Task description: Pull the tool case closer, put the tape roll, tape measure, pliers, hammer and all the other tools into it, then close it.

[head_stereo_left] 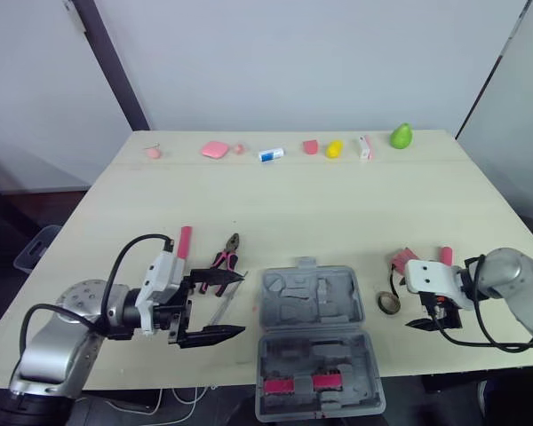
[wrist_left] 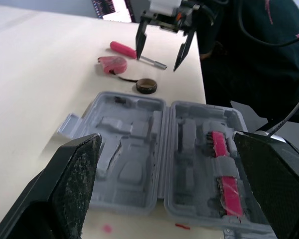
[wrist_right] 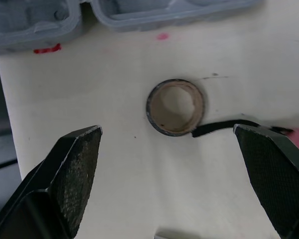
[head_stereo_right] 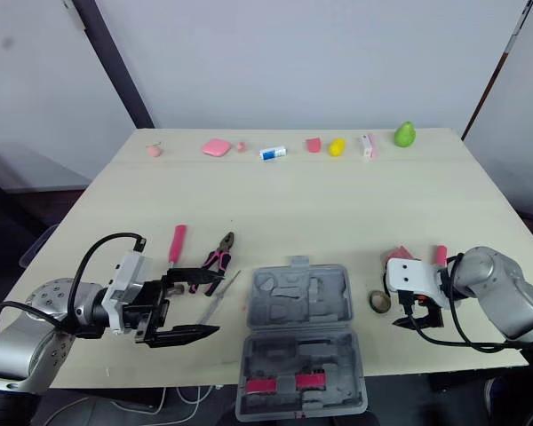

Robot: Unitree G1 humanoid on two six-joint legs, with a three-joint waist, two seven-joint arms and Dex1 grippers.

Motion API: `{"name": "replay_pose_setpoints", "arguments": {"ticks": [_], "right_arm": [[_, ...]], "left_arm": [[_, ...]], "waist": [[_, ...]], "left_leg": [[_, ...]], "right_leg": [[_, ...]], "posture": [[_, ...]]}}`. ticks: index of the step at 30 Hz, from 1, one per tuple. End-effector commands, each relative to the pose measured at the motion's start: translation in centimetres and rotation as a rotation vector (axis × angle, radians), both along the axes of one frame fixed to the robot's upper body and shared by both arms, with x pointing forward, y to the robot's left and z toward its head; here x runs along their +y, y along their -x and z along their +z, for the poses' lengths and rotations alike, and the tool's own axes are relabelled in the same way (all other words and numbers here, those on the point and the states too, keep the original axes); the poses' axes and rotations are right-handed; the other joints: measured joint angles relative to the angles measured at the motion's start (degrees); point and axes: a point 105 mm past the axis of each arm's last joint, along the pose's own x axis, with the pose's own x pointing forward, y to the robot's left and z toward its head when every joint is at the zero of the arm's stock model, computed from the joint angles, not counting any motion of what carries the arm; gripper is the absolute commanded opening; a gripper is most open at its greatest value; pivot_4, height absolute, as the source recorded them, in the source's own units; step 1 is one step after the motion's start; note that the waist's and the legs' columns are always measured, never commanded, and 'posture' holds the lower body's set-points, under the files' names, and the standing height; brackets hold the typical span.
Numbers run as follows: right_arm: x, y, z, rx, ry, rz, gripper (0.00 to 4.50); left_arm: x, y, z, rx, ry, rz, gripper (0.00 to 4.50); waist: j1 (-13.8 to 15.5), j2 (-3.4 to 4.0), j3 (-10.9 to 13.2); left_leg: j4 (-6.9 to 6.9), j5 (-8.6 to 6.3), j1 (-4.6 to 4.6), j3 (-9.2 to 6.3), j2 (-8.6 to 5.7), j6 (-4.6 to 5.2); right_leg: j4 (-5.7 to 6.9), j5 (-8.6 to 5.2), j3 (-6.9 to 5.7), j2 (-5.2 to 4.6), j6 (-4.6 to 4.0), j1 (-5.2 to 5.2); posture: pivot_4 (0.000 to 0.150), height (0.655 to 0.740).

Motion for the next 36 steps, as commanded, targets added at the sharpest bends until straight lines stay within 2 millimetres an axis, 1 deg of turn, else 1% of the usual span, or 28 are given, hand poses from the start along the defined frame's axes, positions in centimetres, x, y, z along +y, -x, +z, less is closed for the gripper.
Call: {"name": "replay_pose_setpoints", "arguments": {"ticks": [1,7,10,11,13,14,15,16,17,18,19,20,24,30,32,36], "right_arm": [[1.1,-0.1,-0.2,0.004,0.054,0.050,4.46],[2.6,-0.4,-1.1,0.015,0.116,0.101,4.46],[2.7,-0.7,-1.4,0.008,0.166,0.108,4.46],[2.8,-0.7,-1.6,0.013,0.169,0.105,3.93],[3.0,-0.8,-1.9,0.017,0.169,0.096,3.24],[3.0,-0.9,-2.0,0.018,0.170,0.090,2.66],[3.0,-1.0,-2.1,0.018,0.173,0.088,2.25],[3.0,-1.1,-2.1,0.020,0.177,0.086,1.60],[2.9,-1.1,-2.1,0.021,0.179,0.085,1.10],[2.9,-1.3,-2.1,0.013,0.180,0.084,0.47],[3.0,-1.6,-2.0,0.004,0.180,0.084,0.14],[2.9,-1.7,-1.9,0.003,0.181,0.083,0.05],[2.6,-2.0,-1.8,0.010,0.197,0.083,0.05],[1.8,-1.9,-0.2,0.025,0.217,0.097,0.05],[2.1,-2.0,0.6,0.017,0.216,0.117,0.05],[3.7,-2.1,2.3,0.009,0.190,0.157,0.05]], "left_arm": [[-0.9,0.4,1.0,-0.047,0.041,-0.048,4.50],[-1.5,0.6,1.0,-0.055,0.054,-0.086,4.50],[-1.7,0.8,0.9,-0.054,0.062,-0.096,4.50],[-1.8,0.8,0.8,-0.054,0.062,-0.097,4.50],[-1.9,0.9,0.7,-0.044,0.062,-0.099,4.50],[-1.9,0.9,0.6,-0.039,0.061,-0.100,4.50],[-1.9,0.9,0.5,-0.038,0.059,-0.101,4.50],[-2.0,0.9,0.5,-0.038,0.057,-0.101,4.50],[-2.0,0.9,0.5,-0.040,0.056,-0.101,4.50],[-2.0,0.9,0.4,-0.040,0.055,-0.101,4.50],[-2.0,0.9,0.3,-0.039,0.056,-0.101,4.50],[-2.1,0.9,0.3,-0.038,0.059,-0.101,4.50],[-2.5,0.9,0.2,-0.041,0.077,-0.105,4.50],[-2.6,0.7,0.3,-0.045,0.092,-0.095,4.50],[-2.5,0.6,0.4,-0.050,0.099,-0.079,4.50],[-2.2,0.5,0.4,-0.048,0.128,-0.015,4.50]], "waist": [[0.0,0.00,0.0],[-0.1,0.01,0.0],[-0.1,0.01,0.0],[0.0,0.01,0.0],[0.0,0.01,0.0],[0.0,0.01,0.0],[0.0,0.01,0.0],[0.0,0.01,0.0],[0.0,0.01,0.0],[0.0,0.01,0.0],[0.0,0.01,0.0],[0.0,0.01,0.0],[-0.1,0.01,0.0],[0.0,0.02,0.0],[-0.1,0.02,0.0],[-0.4,0.05,0.0]], "left_leg": [[0.00,0.00,0.00,0.00,0.00,0.00],[0.03,0.00,0.00,0.00,0.00,0.00],[0.05,0.00,0.00,0.01,0.00,0.00],[0.04,0.00,0.00,0.01,0.00,0.00],[0.04,0.00,0.00,-0.01,0.00,0.00],[0.04,0.00,0.00,-0.02,0.00,0.00],[0.04,0.00,0.00,-0.01,0.00,0.00],[0.04,0.00,0.00,-0.01,-0.01,0.00],[0.04,0.00,0.00,-0.01,-0.01,0.00],[0.05,0.00,0.00,-0.01,-0.01,0.00],[0.04,0.00,0.00,-0.01,-0.01,0.00],[0.05,0.00,0.00,-0.01,-0.01,0.00],[0.06,0.00,0.00,-0.01,-0.01,0.00],[0.05,0.00,0.00,-0.01,-0.01,0.00],[0.06,0.00,0.00,-0.02,-0.01,0.00],[0.06,0.00,0.02,-0.04,0.01,0.00]], "right_leg": [[0.01,0.01,0.00,0.00,0.01,0.00],[0.01,0.00,0.00,0.00,0.00,0.00],[0.02,0.01,0.00,0.00,0.01,0.00],[0.01,0.00,0.00,0.00,0.01,0.00],[0.02,0.01,-0.02,0.00,0.01,0.00],[0.01,0.01,-0.02,0.00,0.01,0.01],[0.01,0.01,-0.02,0.00,0.01,0.01],[0.02,0.01,-0.02,0.00,0.01,0.01],[0.02,0.01,-0.02,0.00,0.01,0.00],[0.02,0.01,-0.02,0.00,0.01,0.01],[0.02,0.01,-0.02,0.00,0.01,0.00],[0.02,0.01,-0.02,0.00,0.01,0.00],[0.02,0.01,-0.02,0.00,0.01,0.01],[0.02,0.02,-0.03,0.00,0.03,0.00],[0.02,0.02,-0.03,0.00,0.03,0.00],[0.04,0.02,-0.03,0.01,0.03,0.00]], "posture": [[0.150,0.7400],[0.150,0.7400],[0.150,0.7400],[0.150,0.7400],[0.150,0.7400],[0.150,0.7400],[0.150,0.7400],[0.150,0.7400],[0.150,0.7400],[0.150,0.7400],[0.150,0.7400],[0.150,0.7400],[0.150,0.7400],[0.150,0.7400],[0.150,0.7400],[0.150,0.7400]]}}
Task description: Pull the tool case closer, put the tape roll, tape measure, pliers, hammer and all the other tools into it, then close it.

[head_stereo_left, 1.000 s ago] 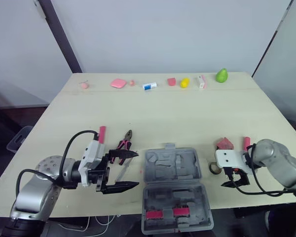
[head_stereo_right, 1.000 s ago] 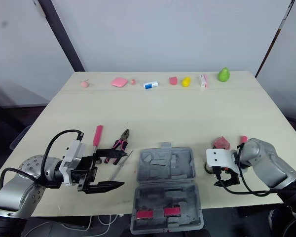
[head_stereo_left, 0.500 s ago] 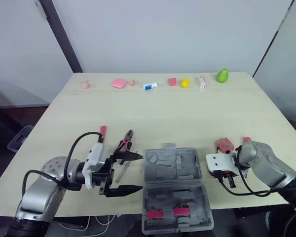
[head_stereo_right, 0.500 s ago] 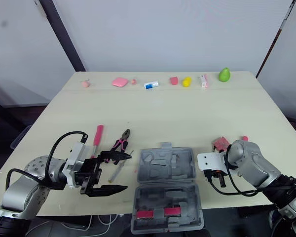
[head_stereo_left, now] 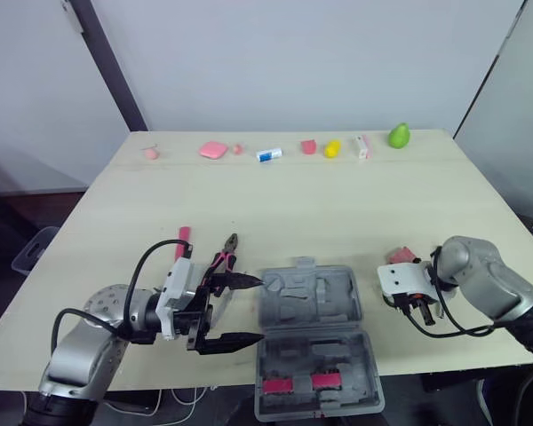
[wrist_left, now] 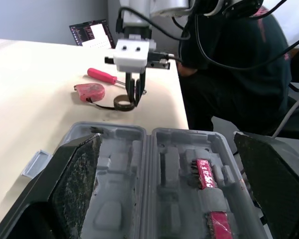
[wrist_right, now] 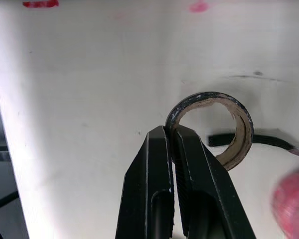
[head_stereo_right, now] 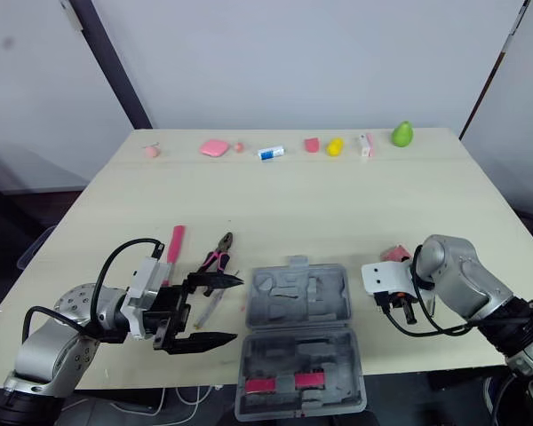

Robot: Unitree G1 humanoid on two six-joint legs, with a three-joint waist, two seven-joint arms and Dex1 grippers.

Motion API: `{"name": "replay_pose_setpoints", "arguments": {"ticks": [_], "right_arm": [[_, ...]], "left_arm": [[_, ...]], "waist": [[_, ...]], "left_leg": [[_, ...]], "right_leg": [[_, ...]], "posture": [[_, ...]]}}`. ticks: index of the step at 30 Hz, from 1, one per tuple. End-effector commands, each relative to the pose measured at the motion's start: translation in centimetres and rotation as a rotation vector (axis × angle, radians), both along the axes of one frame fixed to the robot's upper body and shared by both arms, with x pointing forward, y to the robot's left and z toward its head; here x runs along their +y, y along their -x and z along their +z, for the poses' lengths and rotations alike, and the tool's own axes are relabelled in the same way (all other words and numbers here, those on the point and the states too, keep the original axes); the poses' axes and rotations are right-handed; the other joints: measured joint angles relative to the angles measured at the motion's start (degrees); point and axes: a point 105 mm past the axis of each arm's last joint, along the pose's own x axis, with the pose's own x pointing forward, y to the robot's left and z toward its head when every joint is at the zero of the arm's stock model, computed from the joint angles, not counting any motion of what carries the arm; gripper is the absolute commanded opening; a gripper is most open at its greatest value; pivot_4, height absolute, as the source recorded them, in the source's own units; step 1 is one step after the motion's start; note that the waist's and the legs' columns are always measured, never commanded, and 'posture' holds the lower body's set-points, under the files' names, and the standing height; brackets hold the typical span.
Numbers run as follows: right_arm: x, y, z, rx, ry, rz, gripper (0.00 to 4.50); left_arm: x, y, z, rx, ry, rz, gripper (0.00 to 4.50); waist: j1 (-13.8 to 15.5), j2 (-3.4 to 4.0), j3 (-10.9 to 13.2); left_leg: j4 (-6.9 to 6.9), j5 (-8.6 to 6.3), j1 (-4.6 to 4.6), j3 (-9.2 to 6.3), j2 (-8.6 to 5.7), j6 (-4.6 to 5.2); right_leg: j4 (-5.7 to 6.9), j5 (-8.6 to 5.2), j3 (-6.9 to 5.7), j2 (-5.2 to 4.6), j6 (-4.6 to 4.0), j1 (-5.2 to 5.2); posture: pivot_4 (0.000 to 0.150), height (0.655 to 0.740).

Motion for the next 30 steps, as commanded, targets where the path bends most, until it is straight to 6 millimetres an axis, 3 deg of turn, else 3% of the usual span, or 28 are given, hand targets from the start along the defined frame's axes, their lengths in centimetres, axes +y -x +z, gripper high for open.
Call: {"name": "replay_pose_setpoints", "arguments": {"ticks": [1,3,10,18,24,30], "right_arm": [[1.6,-0.4,2.9,-0.047,-0.025,0.056,0.05],[2.4,-0.8,3.8,-0.065,-0.021,0.082,0.05],[9.2,-2.8,6.1,-0.099,-0.078,0.189,0.05],[17.1,-3.5,6.3,-0.070,-0.176,0.306,0.05],[20.9,-3.0,5.3,-0.063,-0.181,0.408,0.05],[22.4,-2.5,3.3,-0.068,-0.149,0.475,0.05]], "left_arm": [[0.3,0.2,0.7,-0.032,0.035,0.058,4.50],[0.5,0.1,0.7,-0.035,0.047,0.102,4.50],[2.8,-0.3,0.8,-0.053,0.082,0.313,4.50],[6.0,0.9,1.0,-0.028,0.097,0.507,4.50],[7.0,1.8,0.8,-0.014,0.081,0.569,4.50],[7.6,2.1,0.7,-0.003,0.064,0.597,4.50]], "waist": [[-0.1,0.01,0.0],[0.0,0.04,0.0],[-0.2,0.06,0.0],[-0.2,0.09,0.1],[0.0,0.11,0.1],[-0.1,0.12,0.1]], "left_leg": [[0.00,0.00,0.01,-0.03,0.01,0.00],[0.00,0.00,0.01,-0.08,0.02,0.00],[-0.01,0.00,0.02,-0.09,0.07,0.00],[-0.07,0.01,-0.03,-0.07,0.06,-0.03],[-0.10,0.03,-0.05,-0.04,0.03,-0.08],[-0.15,0.16,-0.05,-0.08,0.02,-0.31]], "right_leg": [[0.01,0.00,0.00,0.00,0.00,0.00],[0.01,0.00,0.00,0.00,0.00,-0.01],[0.05,0.01,-0.01,-0.01,-0.02,-0.05],[0.05,0.00,-0.12,-0.06,-0.07,-0.08],[0.03,-0.02,-0.27,-0.12,-0.11,-0.06],[0.06,-0.02,-0.29,-0.09,-0.14,-0.08]], "posture": [[0.150,0.7400],[0.150,0.7400],[0.150,0.7400],[0.150,0.7400],[0.150,0.7400],[0.150,0.7400]]}}
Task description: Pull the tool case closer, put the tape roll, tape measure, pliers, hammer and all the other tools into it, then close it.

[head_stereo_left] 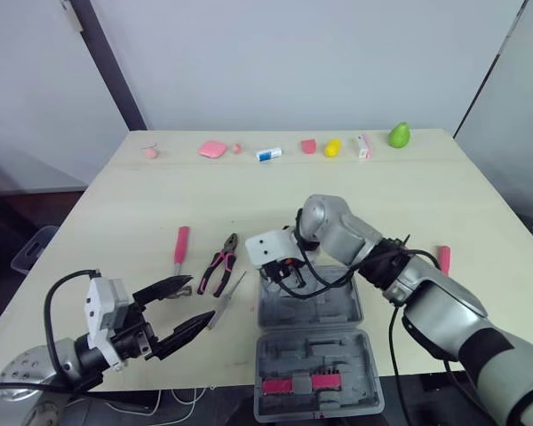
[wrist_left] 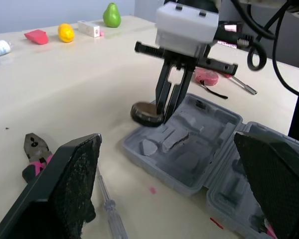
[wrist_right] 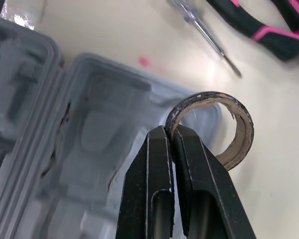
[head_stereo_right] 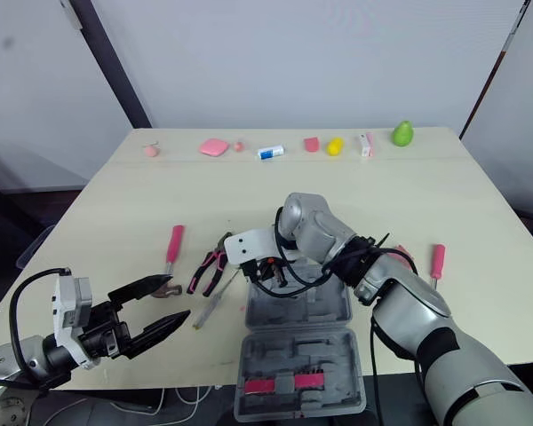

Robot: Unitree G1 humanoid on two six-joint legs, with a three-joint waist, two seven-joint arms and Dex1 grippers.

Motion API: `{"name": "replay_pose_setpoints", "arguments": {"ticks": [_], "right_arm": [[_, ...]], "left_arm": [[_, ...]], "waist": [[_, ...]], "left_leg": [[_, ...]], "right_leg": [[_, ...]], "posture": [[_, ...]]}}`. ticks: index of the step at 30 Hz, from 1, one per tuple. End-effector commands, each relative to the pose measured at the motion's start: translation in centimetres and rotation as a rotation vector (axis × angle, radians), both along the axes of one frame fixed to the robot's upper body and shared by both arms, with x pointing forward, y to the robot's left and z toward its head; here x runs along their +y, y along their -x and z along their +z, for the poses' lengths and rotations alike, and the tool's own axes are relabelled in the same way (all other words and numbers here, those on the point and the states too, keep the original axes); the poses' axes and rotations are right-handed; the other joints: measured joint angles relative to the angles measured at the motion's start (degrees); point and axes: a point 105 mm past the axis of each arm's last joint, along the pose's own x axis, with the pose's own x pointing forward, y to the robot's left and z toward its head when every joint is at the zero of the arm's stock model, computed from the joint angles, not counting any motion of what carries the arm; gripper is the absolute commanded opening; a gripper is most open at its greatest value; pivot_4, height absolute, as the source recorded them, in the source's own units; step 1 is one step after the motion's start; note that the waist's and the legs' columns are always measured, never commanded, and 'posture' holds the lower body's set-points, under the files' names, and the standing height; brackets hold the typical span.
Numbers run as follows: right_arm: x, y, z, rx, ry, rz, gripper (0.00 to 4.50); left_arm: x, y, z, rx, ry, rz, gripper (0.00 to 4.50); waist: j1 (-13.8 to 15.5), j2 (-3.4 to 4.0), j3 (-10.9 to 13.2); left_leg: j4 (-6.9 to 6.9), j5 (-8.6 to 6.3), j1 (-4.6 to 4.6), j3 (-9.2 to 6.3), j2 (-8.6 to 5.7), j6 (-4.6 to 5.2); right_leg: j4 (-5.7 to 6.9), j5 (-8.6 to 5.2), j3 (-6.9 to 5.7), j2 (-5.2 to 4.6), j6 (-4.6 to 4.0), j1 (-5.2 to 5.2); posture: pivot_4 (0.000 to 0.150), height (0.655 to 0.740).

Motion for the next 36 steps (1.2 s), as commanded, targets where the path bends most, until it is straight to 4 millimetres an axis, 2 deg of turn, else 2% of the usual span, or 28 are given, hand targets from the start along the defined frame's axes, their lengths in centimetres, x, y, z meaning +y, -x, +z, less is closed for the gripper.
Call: {"name": "replay_pose_setpoints", "arguments": {"ticks": [1,9,14,28,31,35,36], "right_arm": [[0.9,0.3,-0.3,-0.043,0.008,0.054,0.05],[1.6,0.8,-1.9,-0.065,0.027,0.089,0.05],[1.3,0.9,-2.9,-0.078,0.047,0.099,0.05],[1.2,-0.5,-2.6,-0.116,0.039,0.064,0.05],[1.1,-0.7,-2.5,-0.126,0.035,0.059,1.00],[1.3,-1.3,-1.5,-0.148,0.012,0.045,2.88],[1.3,-1.3,-1.3,-0.146,0.010,0.044,2.88]], "left_arm": [[0.3,0.2,1.0,-0.035,-0.017,0.010,4.50],[0.7,-0.3,1.1,-0.033,-0.029,0.017,4.50],[0.3,-0.4,0.8,-0.026,-0.031,-0.009,4.50],[-0.1,-0.1,0.2,-0.003,-0.036,-0.026,4.50],[0.0,0.0,0.1,0.001,-0.035,-0.026,4.50],[0.0,0.0,-0.1,0.006,-0.033,-0.026,4.50],[0.0,0.0,-0.1,0.007,-0.032,-0.026,4.50]], "waist": [[0.0,0.00,0.0],[-0.1,0.00,0.0],[-0.8,-0.01,0.0],[-1.3,0.00,0.0],[-1.3,0.00,0.0],[-1.3,0.01,0.0],[-1.3,0.00,0.0]], "left_leg": [[-0.01,0.00,0.00,0.00,0.00,0.00],[-0.03,0.01,0.00,-0.01,0.00,-0.02],[-0.04,0.01,0.00,-0.02,0.00,-0.02],[-0.07,0.00,0.01,-0.05,0.00,-0.01],[-0.07,0.00,0.01,-0.05,0.01,-0.01],[-0.08,0.01,0.01,-0.06,0.01,-0.01],[-0.08,0.00,0.01,-0.06,0.01,-0.01]], "right_leg": [[0.00,0.00,0.00,0.00,-0.01,0.00],[0.00,0.00,0.00,0.01,-0.01,-0.01],[0.01,0.00,0.00,0.00,-0.01,-0.01],[0.02,0.01,0.00,0.00,-0.02,-0.02],[0.02,0.01,0.00,-0.01,-0.03,-0.02],[0.02,0.01,0.00,-0.01,-0.03,-0.02],[0.02,0.01,0.00,-0.02,-0.03,-0.02]], "posture": [[0.150,0.7400],[0.150,0.7400],[0.150,0.7400],[0.150,0.7400],[0.150,0.7400],[0.150,0.7400],[0.150,0.7400]]}}
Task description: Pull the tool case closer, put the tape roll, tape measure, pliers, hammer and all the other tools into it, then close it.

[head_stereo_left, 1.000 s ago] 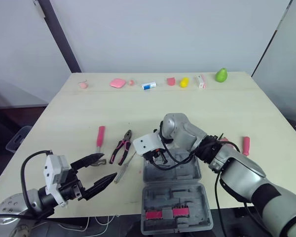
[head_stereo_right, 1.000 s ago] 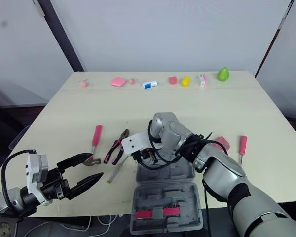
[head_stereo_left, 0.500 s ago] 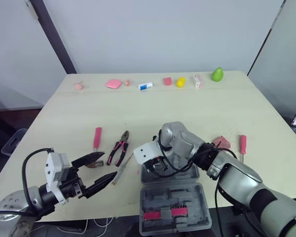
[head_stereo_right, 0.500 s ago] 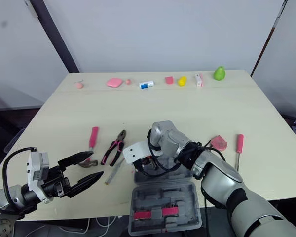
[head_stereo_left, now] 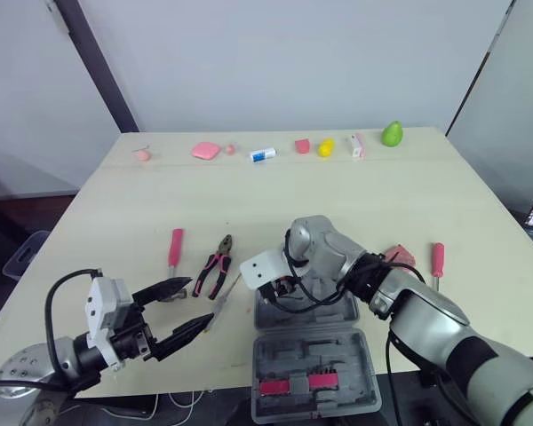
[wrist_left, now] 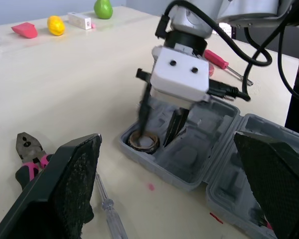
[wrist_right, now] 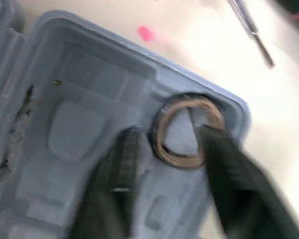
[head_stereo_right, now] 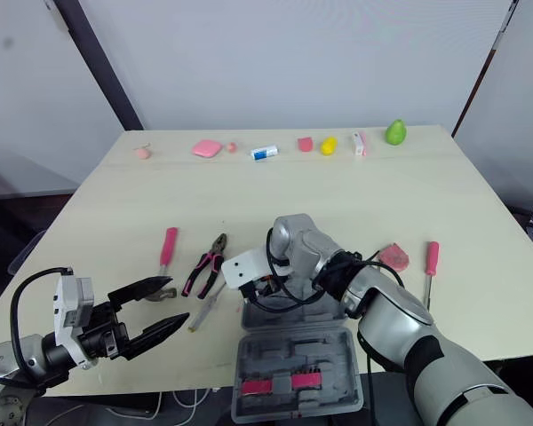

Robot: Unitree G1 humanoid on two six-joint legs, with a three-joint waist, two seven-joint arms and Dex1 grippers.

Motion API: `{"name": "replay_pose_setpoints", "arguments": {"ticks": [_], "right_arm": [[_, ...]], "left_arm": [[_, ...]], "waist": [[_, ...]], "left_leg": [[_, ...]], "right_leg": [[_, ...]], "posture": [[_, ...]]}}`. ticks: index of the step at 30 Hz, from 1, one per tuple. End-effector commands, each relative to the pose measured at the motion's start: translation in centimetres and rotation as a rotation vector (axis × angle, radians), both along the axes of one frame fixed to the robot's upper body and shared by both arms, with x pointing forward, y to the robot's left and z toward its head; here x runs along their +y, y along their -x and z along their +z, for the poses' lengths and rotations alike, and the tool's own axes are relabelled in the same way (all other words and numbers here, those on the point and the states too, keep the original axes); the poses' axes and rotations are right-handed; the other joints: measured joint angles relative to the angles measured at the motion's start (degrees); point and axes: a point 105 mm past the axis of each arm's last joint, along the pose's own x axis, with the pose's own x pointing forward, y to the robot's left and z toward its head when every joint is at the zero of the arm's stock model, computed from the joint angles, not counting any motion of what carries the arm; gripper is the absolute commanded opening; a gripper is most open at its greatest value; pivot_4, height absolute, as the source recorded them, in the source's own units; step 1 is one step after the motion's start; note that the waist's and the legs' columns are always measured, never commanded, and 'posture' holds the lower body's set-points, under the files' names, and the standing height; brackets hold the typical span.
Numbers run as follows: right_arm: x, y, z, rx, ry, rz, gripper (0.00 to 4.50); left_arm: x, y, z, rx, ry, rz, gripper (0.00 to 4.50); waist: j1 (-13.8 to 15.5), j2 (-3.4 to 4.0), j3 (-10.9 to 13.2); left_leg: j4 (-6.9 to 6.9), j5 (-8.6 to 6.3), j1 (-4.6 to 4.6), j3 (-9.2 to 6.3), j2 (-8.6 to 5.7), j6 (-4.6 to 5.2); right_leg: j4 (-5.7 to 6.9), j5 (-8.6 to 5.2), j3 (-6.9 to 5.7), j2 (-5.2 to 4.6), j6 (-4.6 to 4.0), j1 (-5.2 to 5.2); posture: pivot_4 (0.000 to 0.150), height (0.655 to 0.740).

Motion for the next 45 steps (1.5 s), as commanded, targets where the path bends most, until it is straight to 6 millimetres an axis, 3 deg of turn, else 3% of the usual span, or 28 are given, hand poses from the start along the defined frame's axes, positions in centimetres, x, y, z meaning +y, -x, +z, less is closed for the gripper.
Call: {"name": "replay_pose_setpoints", "arguments": {"ticks": [1,5,9,14,18,21,30,45], "right_arm": [[0.4,-0.4,1.9,-0.027,-0.042,0.007,2.88],[0.3,-0.2,2.6,-0.014,-0.059,0.008,2.88],[0.5,0.2,4.0,0.021,-0.186,-0.021,2.88],[0.0,0.4,4.0,0.127,-0.373,-0.115,2.88],[-0.3,0.3,3.4,0.164,-0.479,-0.185,1.63],[-0.2,-0.2,3.4,0.198,-0.679,-0.276,1.63],[-0.9,0.3,1.4,0.326,-0.896,-0.414,1.63],[-2.4,-0.1,-5.1,0.380,-0.770,-0.598,1.63]], "left_arm": [[0.0,0.1,0.1,-0.013,-0.006,-0.004,4.50],[0.1,0.0,0.1,-0.012,-0.006,-0.007,4.50],[0.1,-0.2,0.1,-0.022,-0.011,-0.008,4.50],[0.3,-0.3,0.0,-0.021,-0.017,-0.013,4.50],[0.5,-0.3,-0.1,-0.012,-0.020,-0.022,4.50],[0.7,-0.4,-0.2,-0.003,-0.026,-0.030,4.50],[0.8,-0.7,-0.1,0.007,-0.030,-0.054,4.50],[0.6,-0.6,-0.3,0.025,-0.030,-0.077,4.50]], "waist": [[0.0,0.00,0.0],[0.0,0.01,0.0],[0.0,0.00,0.0],[0.0,-0.02,0.0],[0.0,-0.02,0.0],[0.0,-0.03,0.0],[-0.1,-0.05,0.0],[-0.2,-0.06,0.0]], "left_leg": [[0.00,0.00,0.00,0.00,0.00,0.00],[-0.03,0.00,0.00,0.00,0.00,0.00],[-0.08,-0.01,-0.01,-0.05,0.00,0.01],[-0.16,-0.01,0.00,-0.08,0.00,0.02],[-0.16,-0.01,0.00,-0.06,-0.01,0.02],[-0.16,-0.01,0.00,-0.04,0.00,0.02],[-0.24,-0.01,0.00,-0.01,0.00,0.01],[-0.24,0.02,0.11,0.00,0.02,-0.02]], "right_leg": [[0.00,0.00,0.00,0.00,0.00,0.00],[-0.01,0.00,0.00,0.00,-0.01,-0.01],[-0.01,-0.01,0.00,0.00,-0.01,-0.04],[-0.04,-0.01,-0.01,-0.01,-0.02,-0.04],[-0.04,-0.01,0.00,-0.02,-0.02,-0.04],[-0.03,-0.01,0.00,-0.01,-0.02,-0.04],[-0.04,-0.01,0.03,0.00,-0.01,-0.06],[0.01,0.01,0.06,0.04,-0.04,-0.03]], "posture": [[0.150,0.7400],[0.150,0.7400],[0.150,0.7400],[0.150,0.7400],[0.150,0.7400],[0.150,0.7400],[0.150,0.7400],[0.150,0.7400]]}}
